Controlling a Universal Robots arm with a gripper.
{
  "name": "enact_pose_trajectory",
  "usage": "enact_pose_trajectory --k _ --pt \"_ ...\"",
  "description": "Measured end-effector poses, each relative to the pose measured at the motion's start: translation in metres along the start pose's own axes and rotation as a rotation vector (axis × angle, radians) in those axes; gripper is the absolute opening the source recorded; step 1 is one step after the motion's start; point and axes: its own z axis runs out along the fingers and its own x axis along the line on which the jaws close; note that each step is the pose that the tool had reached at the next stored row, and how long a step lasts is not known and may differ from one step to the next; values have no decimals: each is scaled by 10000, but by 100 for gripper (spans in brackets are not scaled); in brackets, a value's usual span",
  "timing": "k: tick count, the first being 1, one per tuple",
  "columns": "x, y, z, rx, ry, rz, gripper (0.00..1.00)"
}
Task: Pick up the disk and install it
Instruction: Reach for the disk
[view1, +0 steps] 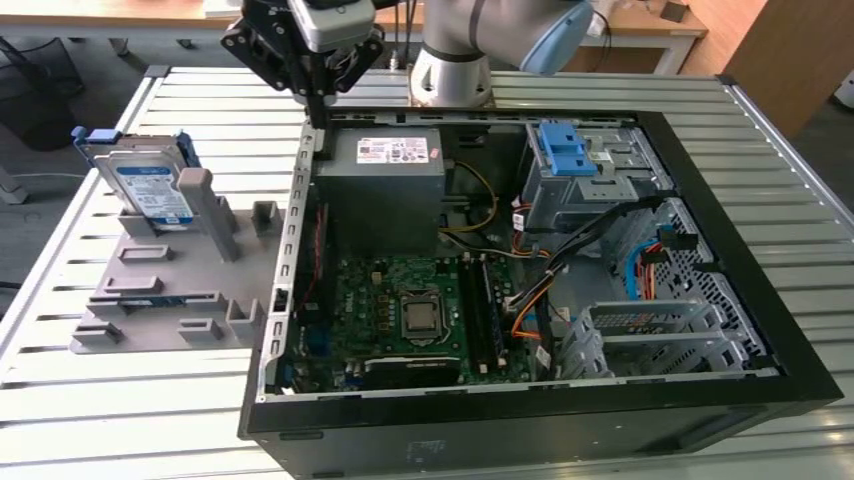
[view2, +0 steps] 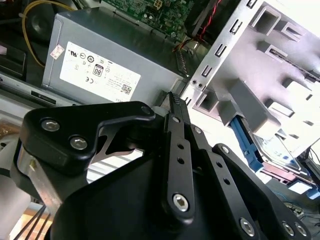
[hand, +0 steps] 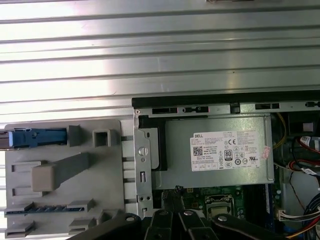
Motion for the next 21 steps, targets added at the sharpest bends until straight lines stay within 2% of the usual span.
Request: enact_pose_trajectory --k 12,21 --pt "102 10 5 1 12 2 11" --pt "124 9 6 1 18 3 11"
